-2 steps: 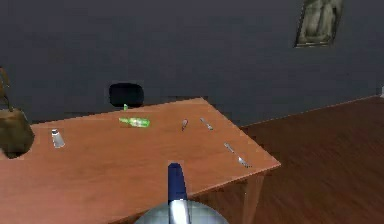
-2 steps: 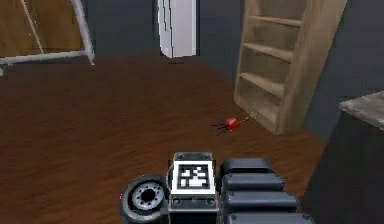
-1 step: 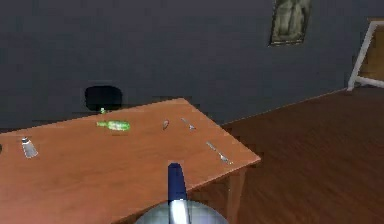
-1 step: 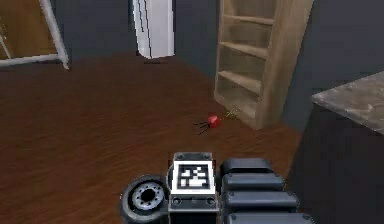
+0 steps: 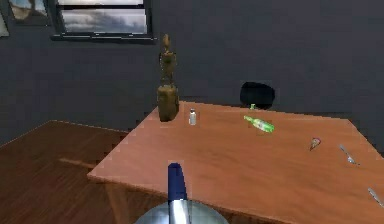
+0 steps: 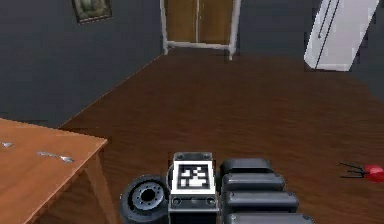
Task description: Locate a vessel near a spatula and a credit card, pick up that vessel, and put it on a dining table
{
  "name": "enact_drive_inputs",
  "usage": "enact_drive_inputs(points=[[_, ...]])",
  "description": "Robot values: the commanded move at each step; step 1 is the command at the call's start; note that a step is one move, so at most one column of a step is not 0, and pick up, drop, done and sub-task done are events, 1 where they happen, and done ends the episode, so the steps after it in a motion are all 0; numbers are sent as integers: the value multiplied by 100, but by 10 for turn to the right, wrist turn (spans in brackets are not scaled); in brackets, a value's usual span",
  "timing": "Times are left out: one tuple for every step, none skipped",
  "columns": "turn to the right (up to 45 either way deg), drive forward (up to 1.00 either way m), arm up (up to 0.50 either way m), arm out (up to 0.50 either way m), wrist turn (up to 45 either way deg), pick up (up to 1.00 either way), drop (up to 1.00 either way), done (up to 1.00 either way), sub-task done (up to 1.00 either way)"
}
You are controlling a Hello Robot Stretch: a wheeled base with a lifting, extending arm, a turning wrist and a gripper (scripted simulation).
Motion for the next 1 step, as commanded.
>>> enact_drive_inputs(points=[[-30, 0, 0, 0, 0, 0, 0, 0, 0]])
